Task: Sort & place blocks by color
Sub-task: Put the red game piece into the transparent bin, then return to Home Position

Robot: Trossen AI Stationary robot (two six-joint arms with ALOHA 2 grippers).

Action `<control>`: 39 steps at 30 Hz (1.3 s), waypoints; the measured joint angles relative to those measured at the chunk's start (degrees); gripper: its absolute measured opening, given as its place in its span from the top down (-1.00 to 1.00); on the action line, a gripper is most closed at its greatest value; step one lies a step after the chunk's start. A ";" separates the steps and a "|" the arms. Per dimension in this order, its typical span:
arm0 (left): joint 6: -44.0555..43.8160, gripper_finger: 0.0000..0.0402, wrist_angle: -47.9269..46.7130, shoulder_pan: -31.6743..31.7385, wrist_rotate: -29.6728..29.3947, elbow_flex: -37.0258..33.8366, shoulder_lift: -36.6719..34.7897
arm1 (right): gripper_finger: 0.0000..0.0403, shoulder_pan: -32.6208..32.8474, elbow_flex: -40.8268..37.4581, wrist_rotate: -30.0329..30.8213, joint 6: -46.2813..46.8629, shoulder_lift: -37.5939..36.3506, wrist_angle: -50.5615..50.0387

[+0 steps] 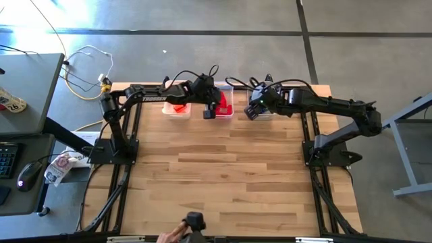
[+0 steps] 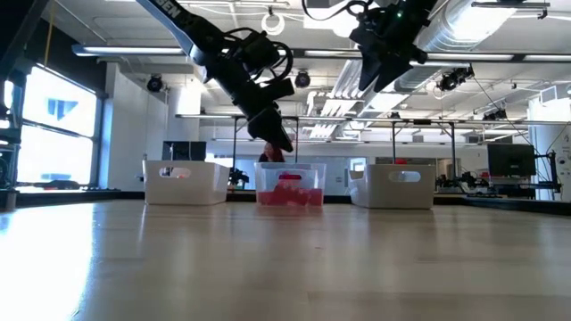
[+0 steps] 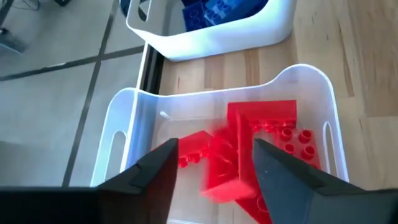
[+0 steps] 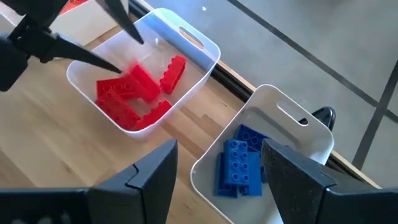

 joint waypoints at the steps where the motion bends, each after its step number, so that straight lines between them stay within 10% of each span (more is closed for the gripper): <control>1: -0.14 0.02 0.01 0.00 -0.30 0.00 0.00 | -0.09 0.04 0.00 -0.04 -0.48 0.00 0.00; 11: -4.24 -0.17 -1.09 -0.11 -11.59 0.00 -1.30 | -0.09 -0.04 -0.02 -0.61 -2.89 0.02 -4.07; 26: -15.19 -0.16 -8.21 -0.91 19.48 -5.62 -17.50 | -0.09 3.57 -4.31 2.77 -3.92 -0.92 -1.27; 39: -24.78 -0.17 9.90 -12.80 1.83 -31.09 -38.93 | -0.09 2.90 -30.12 -9.74 -8.16 -11.36 31.45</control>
